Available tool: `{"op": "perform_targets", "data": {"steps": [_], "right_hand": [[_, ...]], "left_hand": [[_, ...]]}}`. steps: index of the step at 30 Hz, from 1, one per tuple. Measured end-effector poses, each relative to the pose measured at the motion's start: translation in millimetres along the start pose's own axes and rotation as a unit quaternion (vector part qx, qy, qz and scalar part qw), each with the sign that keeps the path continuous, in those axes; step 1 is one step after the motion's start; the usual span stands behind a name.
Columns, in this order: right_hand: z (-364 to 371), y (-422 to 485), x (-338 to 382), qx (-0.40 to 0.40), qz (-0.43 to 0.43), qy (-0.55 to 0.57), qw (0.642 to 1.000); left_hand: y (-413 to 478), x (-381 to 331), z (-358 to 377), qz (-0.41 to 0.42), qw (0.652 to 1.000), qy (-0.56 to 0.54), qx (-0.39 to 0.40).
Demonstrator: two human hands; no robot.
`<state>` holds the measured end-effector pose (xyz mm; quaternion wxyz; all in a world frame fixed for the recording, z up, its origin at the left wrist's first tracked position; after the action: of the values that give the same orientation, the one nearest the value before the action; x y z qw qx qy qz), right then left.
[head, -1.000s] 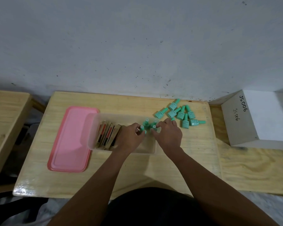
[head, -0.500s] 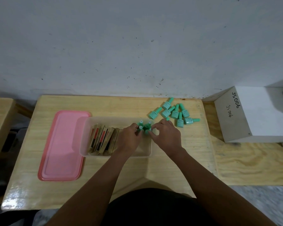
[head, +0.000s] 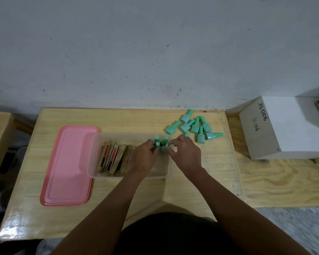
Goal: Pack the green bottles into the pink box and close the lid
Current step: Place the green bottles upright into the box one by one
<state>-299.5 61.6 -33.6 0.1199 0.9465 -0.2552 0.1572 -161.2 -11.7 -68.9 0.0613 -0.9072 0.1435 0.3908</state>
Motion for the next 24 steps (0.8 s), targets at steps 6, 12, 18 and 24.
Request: {"op": "perform_targets", "data": {"steps": [6,12,18,24], "right_hand": [[0,2,0,0.023,-0.005,-0.009,1.000],[0,0,0,0.009,0.002,0.000,1.000],[-10,0,-6,-0.016,-0.003,0.024,1.000],[-39,-2,-61,-0.064,0.137,0.066,0.986]], "left_hand": [[0,-1,-1,-0.013,1.000,-0.005,0.001],[-1,-2,-1,-0.024,1.000,-0.001,0.006],[-1,-9,-13,-0.019,1.000,0.021,0.010],[0,-35,-30,0.053,0.996,0.029,-0.060]]}}
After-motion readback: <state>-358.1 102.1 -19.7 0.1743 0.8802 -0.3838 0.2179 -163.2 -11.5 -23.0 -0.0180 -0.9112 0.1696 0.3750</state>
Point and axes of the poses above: each hand's wrist, its own y-axis towards the middle knuckle, its own z-axis out of the palm, x = y × z, the point moved 5 cm from there along y, towards the middle knuckle, and after that the axes turned 12 degrees about -x, right-handed, at the moved point
